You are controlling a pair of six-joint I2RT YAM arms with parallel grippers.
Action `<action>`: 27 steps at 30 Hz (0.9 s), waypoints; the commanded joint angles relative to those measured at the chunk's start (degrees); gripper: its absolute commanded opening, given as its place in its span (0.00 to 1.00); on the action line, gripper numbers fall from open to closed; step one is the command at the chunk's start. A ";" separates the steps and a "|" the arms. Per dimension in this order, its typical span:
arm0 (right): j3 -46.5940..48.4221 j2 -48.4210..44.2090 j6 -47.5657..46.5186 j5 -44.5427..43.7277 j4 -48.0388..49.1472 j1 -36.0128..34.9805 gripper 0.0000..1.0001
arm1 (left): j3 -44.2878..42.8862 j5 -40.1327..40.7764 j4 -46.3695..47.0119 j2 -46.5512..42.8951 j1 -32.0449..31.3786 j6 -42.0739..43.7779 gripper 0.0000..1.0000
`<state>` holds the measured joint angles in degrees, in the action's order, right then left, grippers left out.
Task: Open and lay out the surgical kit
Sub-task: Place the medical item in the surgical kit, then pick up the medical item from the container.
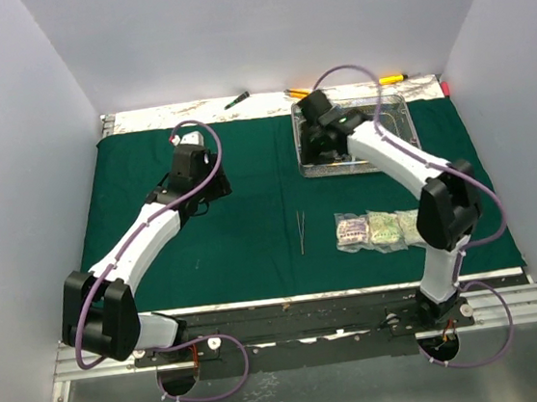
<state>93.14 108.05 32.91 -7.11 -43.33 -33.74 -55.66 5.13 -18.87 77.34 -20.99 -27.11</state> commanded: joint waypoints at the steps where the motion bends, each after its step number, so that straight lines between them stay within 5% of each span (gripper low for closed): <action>1: 3.59 -3.61 -4.97 -6.62 -1.33 9.85 0.40 | -2.94 3.20 1.39 -0.82 0.16 1.45 0.63; 10: 7.32 7.33 -5.21 -2.82 1.44 23.41 0.39 | -5.26 3.48 2.33 1.68 0.18 3.08 0.63; 27: 14.46 22.35 -12.15 -1.31 -3.50 26.84 0.19 | -10.85 2.97 3.47 11.50 0.23 4.31 0.63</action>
<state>105.89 127.90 22.55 -9.63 -44.64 -7.38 -63.75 7.18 -16.69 87.24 -20.99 -24.10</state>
